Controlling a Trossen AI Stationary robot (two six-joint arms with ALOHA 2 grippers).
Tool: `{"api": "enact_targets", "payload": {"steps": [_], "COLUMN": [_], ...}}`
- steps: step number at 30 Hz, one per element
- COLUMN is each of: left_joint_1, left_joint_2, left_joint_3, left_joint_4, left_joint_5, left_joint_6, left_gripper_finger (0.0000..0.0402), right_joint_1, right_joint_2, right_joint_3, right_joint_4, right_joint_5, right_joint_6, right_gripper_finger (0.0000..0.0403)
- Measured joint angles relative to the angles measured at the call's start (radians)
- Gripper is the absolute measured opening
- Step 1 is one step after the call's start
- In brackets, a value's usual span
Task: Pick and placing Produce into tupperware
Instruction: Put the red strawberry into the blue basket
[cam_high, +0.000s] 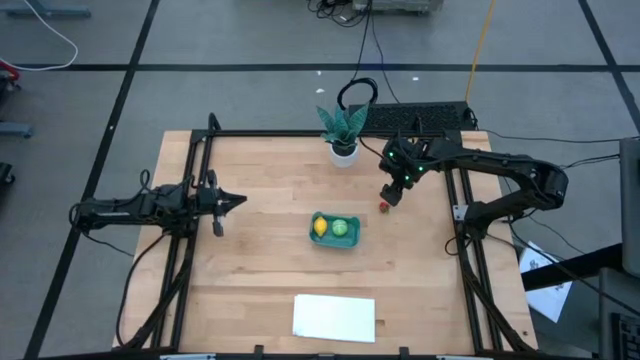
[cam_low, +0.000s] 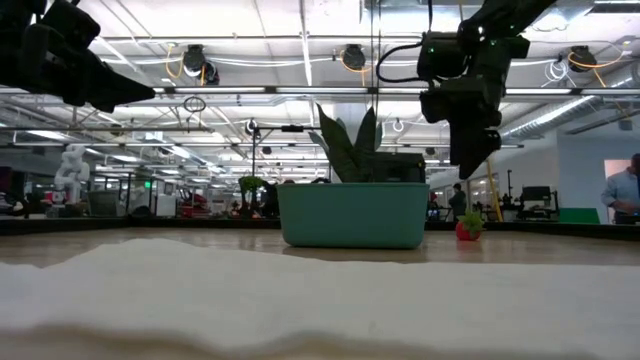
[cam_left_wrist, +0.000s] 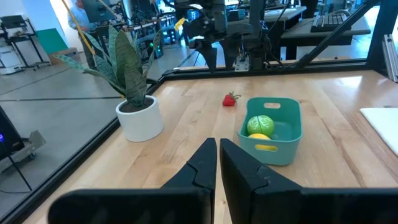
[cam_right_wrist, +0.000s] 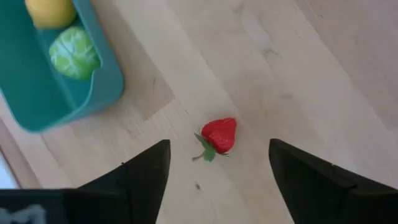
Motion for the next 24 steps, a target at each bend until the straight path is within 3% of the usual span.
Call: {"api": "enact_targets", "payload": {"steps": [15,24], "left_joint_1": [0.0,0.0], "left_joint_2": [0.0,0.0], "left_joint_3": [0.0,0.0], "left_joint_4": [-0.003,-0.008], "left_joint_5": [0.034,0.034], "left_joint_6": [0.0,0.01], "left_gripper_finger": [0.0026,0.0026], "right_joint_1": [0.009,0.015], "right_joint_2": [0.004,0.085], "right_joint_3": [-0.071,-0.086], "right_joint_4": [0.051,0.087], "right_joint_5": [0.027,0.001], "right_joint_6": [0.29,0.333], "right_gripper_finger": [0.0299,0.03]}}
